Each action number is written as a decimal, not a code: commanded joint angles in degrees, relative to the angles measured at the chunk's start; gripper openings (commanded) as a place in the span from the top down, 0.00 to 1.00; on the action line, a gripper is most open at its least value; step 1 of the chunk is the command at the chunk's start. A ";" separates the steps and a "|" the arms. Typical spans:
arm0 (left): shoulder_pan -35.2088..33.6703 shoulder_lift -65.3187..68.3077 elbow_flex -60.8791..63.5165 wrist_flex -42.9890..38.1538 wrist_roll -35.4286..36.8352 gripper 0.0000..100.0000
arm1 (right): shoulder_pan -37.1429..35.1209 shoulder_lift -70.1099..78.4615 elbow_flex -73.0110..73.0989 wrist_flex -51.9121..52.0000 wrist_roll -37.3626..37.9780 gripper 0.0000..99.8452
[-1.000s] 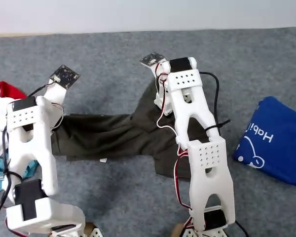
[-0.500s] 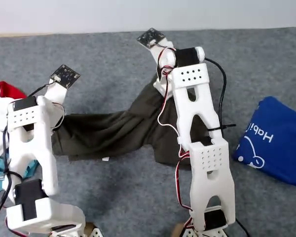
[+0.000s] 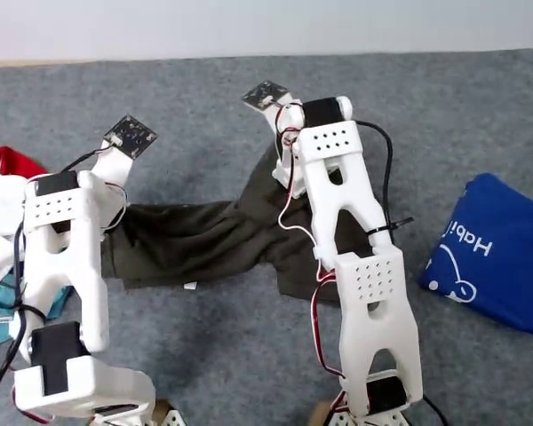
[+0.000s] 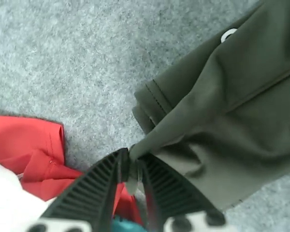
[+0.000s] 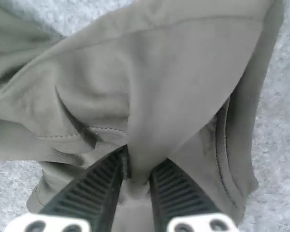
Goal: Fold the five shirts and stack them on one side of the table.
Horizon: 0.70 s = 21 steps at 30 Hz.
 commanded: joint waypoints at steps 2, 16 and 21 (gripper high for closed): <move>0.35 -0.35 -1.71 0.26 0.53 0.99 | -0.84 -5.49 -0.62 2.07 2.90 0.99; 0.44 -0.35 -1.71 0.35 0.53 0.99 | -0.84 -11.91 -0.09 1.98 2.73 0.94; 0.00 -0.35 -1.63 0.53 0.53 0.99 | -1.98 -8.66 -0.26 1.98 -0.97 0.93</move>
